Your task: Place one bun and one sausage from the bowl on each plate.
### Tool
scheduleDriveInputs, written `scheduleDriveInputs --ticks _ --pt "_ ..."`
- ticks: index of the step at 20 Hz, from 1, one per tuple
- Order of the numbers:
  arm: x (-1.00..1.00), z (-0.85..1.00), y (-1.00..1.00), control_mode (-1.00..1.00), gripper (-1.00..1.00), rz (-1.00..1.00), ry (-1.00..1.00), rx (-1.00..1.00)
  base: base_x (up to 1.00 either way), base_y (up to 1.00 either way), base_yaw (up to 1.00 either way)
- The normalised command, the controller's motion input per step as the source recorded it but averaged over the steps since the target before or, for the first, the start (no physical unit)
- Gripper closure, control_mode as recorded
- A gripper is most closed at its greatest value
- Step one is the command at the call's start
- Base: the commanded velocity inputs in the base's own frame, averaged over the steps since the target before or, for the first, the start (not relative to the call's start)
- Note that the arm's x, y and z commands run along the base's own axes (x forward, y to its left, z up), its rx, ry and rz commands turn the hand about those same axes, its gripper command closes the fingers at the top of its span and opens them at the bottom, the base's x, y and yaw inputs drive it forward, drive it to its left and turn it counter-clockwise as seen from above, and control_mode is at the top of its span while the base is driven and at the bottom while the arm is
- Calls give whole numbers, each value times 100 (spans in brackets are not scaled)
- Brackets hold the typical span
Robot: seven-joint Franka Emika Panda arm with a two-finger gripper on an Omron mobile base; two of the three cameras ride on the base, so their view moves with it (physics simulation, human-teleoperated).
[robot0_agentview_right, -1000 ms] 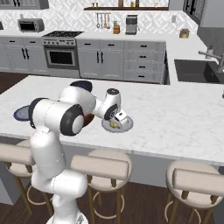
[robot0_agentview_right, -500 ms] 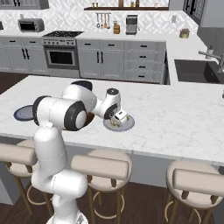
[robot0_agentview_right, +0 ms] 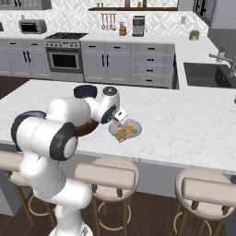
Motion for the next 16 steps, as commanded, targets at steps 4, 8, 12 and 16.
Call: scheduleDriveInputs --ticks 4,8,12,16 --pt "-13 84 100 -100 -100 36 -6 -20 0 0 0" --pt "0 77 100 -100 -100 34 0 -29 0 0 0" --pt "0 47 100 -100 -100 33 3 -39 0 0 0" --pt "7 -55 94 -100 -100 22 13 -47 0 0 0"
